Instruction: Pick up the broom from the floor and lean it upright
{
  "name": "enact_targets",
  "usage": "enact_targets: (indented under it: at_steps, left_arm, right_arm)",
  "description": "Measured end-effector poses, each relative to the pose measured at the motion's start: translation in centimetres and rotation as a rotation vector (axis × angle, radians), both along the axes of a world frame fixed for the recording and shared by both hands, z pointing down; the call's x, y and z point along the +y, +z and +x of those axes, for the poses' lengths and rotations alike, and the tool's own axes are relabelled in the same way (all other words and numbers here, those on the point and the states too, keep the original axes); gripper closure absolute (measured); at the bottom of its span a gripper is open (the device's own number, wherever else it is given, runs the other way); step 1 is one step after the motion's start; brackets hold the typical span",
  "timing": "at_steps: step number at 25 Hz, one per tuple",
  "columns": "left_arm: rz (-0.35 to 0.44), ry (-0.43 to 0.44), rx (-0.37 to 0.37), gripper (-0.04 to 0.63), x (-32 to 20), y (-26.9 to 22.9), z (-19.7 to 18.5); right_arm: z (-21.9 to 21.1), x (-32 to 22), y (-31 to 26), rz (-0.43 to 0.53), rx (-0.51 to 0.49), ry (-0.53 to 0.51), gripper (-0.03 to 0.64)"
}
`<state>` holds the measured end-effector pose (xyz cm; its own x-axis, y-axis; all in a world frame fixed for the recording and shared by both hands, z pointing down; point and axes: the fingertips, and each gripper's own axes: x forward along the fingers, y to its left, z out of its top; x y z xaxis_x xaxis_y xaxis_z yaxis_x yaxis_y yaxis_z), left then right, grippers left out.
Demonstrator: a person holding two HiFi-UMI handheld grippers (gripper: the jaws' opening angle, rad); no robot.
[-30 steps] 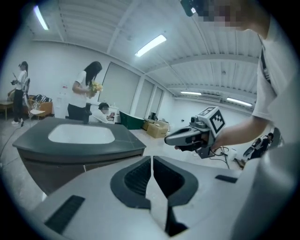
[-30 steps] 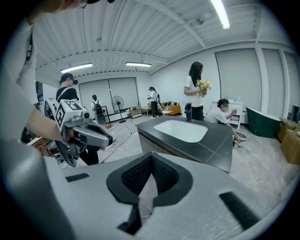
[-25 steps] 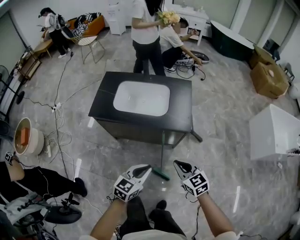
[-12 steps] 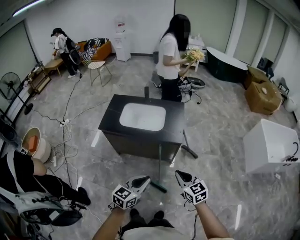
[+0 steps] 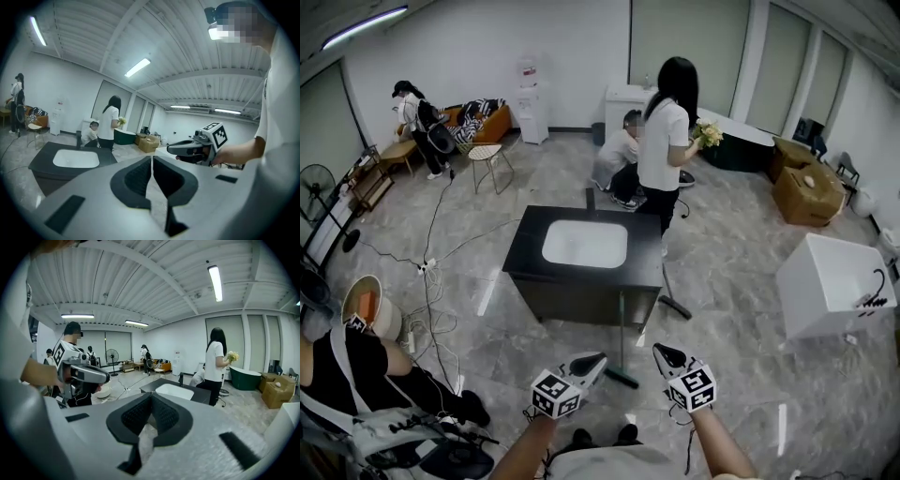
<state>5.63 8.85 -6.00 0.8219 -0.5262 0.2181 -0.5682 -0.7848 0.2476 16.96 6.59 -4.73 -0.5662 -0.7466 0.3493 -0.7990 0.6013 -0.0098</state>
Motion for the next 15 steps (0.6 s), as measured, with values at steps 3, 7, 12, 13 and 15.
enact_targets:
  at_steps: [3,7,12,13,15]
  left_arm:
    - [0.015,0.029,-0.014,0.583,1.4,0.0,-2.0]
    - [0.035,0.059,-0.019,0.583,2.2,0.1,-4.3]
    - [0.057,0.083,-0.019,0.584,3.5,0.6,-5.4]
    - [0.055,0.091,-0.019,0.584,3.6,0.7,-5.5]
    - [0.052,0.104,-0.019,0.584,3.7,0.8,-5.6]
  right_arm:
    - [-1.7,1.7,-0.4,0.017,0.005,0.026,0.618]
    - [-3.3,3.2,-0.4,0.03,0.016,0.067,0.618]
    - [-3.8,5.5,-1.1,0.052,0.027,0.108,0.618]
    - [-3.8,5.7,-1.3,0.056,0.025,0.116,0.618]
    - [-4.0,5.8,-1.7,0.066,0.021,0.127,0.618]
